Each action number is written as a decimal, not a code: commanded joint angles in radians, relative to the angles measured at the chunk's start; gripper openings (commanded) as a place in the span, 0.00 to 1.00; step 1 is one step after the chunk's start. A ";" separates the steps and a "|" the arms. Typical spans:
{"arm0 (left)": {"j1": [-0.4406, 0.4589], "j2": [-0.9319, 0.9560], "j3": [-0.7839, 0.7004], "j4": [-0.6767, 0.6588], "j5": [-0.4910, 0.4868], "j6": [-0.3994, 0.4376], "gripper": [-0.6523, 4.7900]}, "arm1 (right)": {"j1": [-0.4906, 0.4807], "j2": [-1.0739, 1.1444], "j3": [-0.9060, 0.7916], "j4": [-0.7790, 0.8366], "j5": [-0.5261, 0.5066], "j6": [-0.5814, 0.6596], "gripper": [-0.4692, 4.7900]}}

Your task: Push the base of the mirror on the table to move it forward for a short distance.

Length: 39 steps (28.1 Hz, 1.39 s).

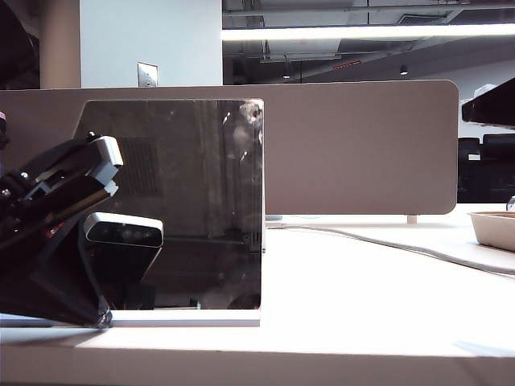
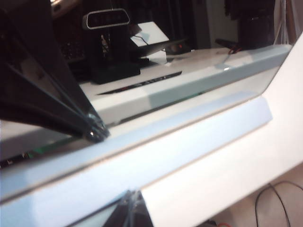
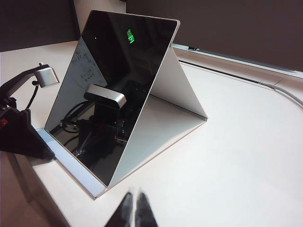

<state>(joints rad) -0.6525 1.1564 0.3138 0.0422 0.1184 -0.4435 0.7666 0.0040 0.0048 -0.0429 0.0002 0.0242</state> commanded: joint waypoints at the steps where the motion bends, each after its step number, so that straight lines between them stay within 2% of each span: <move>1: 0.001 -0.001 0.002 0.017 -0.035 -0.017 0.11 | -0.001 0.000 0.001 0.017 0.001 -0.002 0.13; 11: 0.001 0.005 0.002 0.020 -0.055 -0.029 0.11 | -0.001 0.000 0.001 0.017 0.001 -0.002 0.13; 17: 0.000 0.041 0.002 0.028 -0.046 -0.068 0.11 | -0.001 0.000 0.001 0.017 0.001 -0.002 0.13; 28: -0.001 0.043 0.002 0.076 0.108 -0.069 0.12 | -0.001 0.000 0.001 0.017 0.001 -0.002 0.13; 39: -0.024 0.047 0.003 0.185 0.130 -0.055 0.12 | -0.001 0.000 0.001 0.017 0.001 -0.002 0.13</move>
<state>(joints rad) -0.6762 1.2011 0.3138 0.1928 0.2470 -0.5060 0.7666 0.0040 0.0048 -0.0429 0.0002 0.0242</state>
